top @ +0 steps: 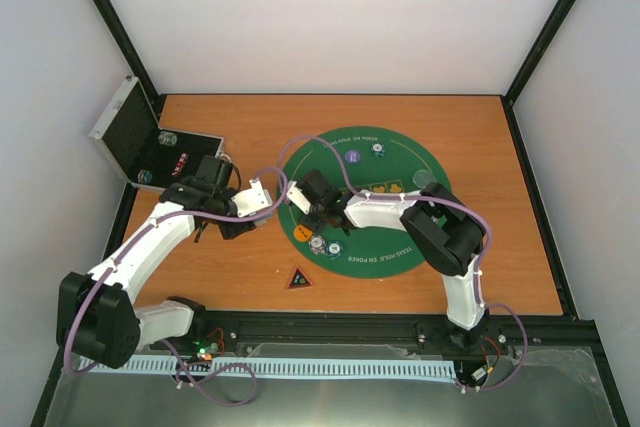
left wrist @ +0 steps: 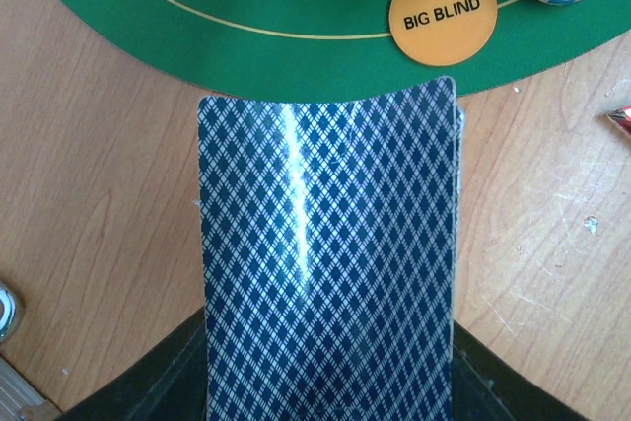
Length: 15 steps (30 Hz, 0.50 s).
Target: Distribute texas hold em gaming equipment
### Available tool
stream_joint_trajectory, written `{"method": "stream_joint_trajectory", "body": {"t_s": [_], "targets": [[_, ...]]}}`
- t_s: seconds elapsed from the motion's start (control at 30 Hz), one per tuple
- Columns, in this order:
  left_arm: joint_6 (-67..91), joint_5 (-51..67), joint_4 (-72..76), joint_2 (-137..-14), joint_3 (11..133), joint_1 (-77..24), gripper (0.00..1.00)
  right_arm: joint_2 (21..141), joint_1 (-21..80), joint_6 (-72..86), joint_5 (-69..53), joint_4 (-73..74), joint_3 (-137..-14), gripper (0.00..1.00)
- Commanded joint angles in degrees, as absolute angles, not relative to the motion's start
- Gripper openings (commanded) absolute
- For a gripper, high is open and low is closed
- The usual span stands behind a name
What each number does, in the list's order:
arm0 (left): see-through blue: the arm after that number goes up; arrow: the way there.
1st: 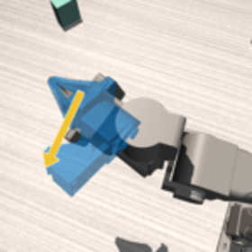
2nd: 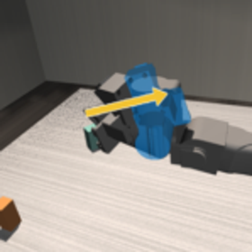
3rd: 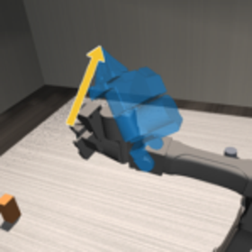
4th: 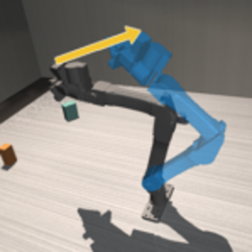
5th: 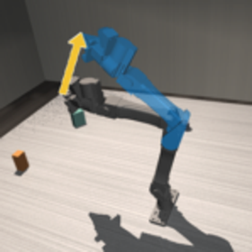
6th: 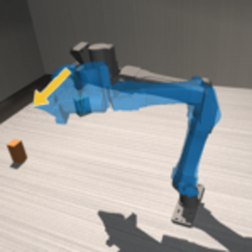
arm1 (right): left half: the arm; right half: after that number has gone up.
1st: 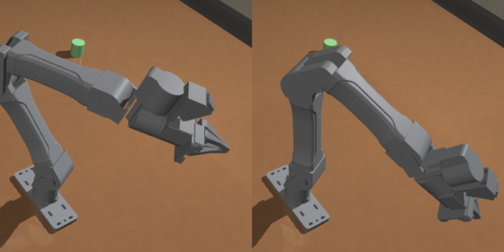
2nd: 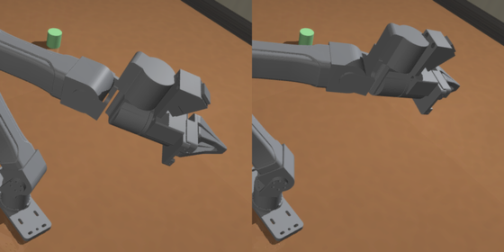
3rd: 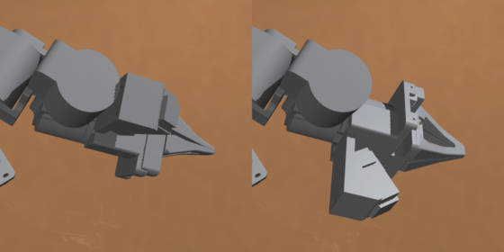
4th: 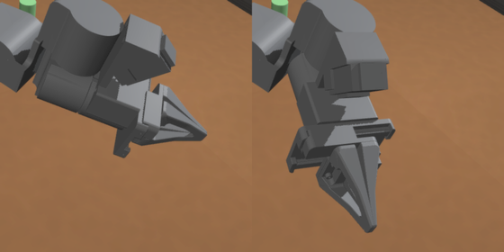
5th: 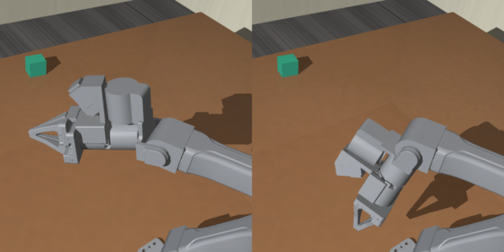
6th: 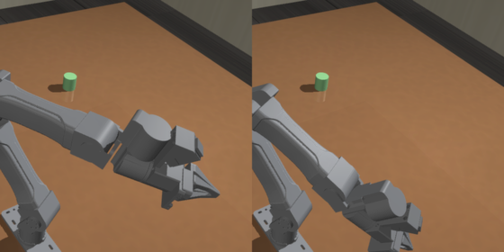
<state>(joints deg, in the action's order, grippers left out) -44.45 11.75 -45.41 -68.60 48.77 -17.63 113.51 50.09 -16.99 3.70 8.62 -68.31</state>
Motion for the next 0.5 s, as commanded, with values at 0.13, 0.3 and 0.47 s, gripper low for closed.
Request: {"method": "stream_joint_trajectory", "body": {"t_s": [0.13,0.3,0.47], "targets": [[-44.2,11.7,-45.6,-66.7,49.4,-17.4,0.48,116.5,50.1,-17.7,4.8,8.2,-70.8,0.03],[-44.2,11.6,-45.8,-66.5,49.4,-17.4,0.48,118.0,50.1,-17.6,5.4,8.9,-72.6,0.03],[-44.2,11.5,-45.9,-66.5,49.4,-17.4,0.48,118.1,50.1,-17.2,4.4,8.9,-72.6,0.03]]}}
